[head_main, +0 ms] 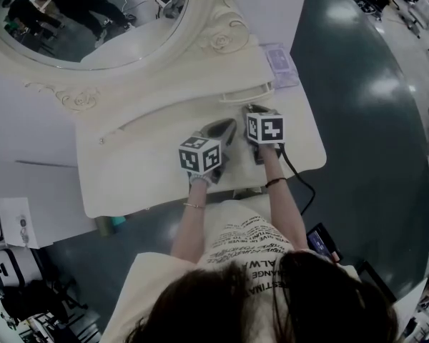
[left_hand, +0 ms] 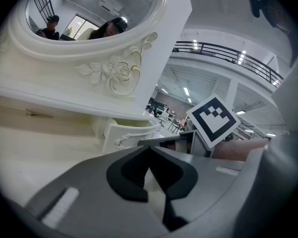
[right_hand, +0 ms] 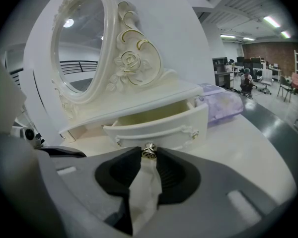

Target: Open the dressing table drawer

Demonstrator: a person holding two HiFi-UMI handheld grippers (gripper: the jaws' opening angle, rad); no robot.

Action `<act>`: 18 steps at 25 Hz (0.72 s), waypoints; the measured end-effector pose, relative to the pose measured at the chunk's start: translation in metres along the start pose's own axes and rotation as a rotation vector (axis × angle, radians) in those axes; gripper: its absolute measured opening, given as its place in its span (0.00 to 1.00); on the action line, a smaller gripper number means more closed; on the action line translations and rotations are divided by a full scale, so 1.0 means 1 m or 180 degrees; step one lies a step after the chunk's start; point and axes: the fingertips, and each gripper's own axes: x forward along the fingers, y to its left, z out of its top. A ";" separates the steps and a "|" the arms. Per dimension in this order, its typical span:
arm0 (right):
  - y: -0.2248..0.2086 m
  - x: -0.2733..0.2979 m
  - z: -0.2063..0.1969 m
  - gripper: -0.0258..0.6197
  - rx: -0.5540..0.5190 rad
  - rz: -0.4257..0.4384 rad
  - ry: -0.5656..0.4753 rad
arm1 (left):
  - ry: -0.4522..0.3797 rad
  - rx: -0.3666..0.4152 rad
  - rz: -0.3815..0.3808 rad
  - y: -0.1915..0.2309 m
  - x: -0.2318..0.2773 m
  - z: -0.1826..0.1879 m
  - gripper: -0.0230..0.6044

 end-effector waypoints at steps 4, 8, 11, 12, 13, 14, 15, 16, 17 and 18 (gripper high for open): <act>0.001 -0.001 -0.003 0.20 0.0004 -0.0015 -0.0001 | -0.0004 -0.0003 -0.0016 -0.001 -0.002 -0.002 0.03; 0.001 -0.005 -0.005 0.20 0.0006 -0.0027 -0.0007 | -0.0002 0.0007 -0.0033 -0.003 -0.004 -0.004 0.03; 0.002 -0.007 -0.008 0.20 0.0024 -0.0042 -0.0012 | 0.0000 0.0016 -0.0056 -0.005 -0.006 -0.004 0.03; 0.002 -0.008 -0.009 0.20 0.0029 -0.0048 -0.0015 | 0.0002 0.0019 -0.0064 -0.006 -0.006 -0.005 0.03; 0.002 -0.009 -0.010 0.20 0.0030 -0.0054 -0.0018 | 0.0004 0.0021 -0.0071 -0.007 -0.007 -0.006 0.03; 0.003 -0.010 -0.011 0.20 0.0028 -0.0059 -0.0022 | 0.0006 0.0023 -0.0079 -0.008 -0.008 -0.007 0.03; 0.003 -0.011 -0.011 0.20 0.0026 -0.0062 -0.0028 | 0.0009 0.0025 -0.0087 -0.009 -0.008 -0.008 0.03; 0.003 -0.012 -0.012 0.20 0.0025 -0.0064 -0.0035 | 0.0014 0.0026 -0.0095 -0.009 -0.008 -0.009 0.03; 0.003 -0.013 -0.013 0.20 0.0028 -0.0066 -0.0041 | 0.0019 0.0028 -0.0103 -0.010 -0.009 -0.010 0.03; 0.003 -0.014 -0.014 0.20 0.0030 -0.0067 -0.0047 | 0.0025 0.0032 -0.0110 -0.011 -0.009 -0.011 0.03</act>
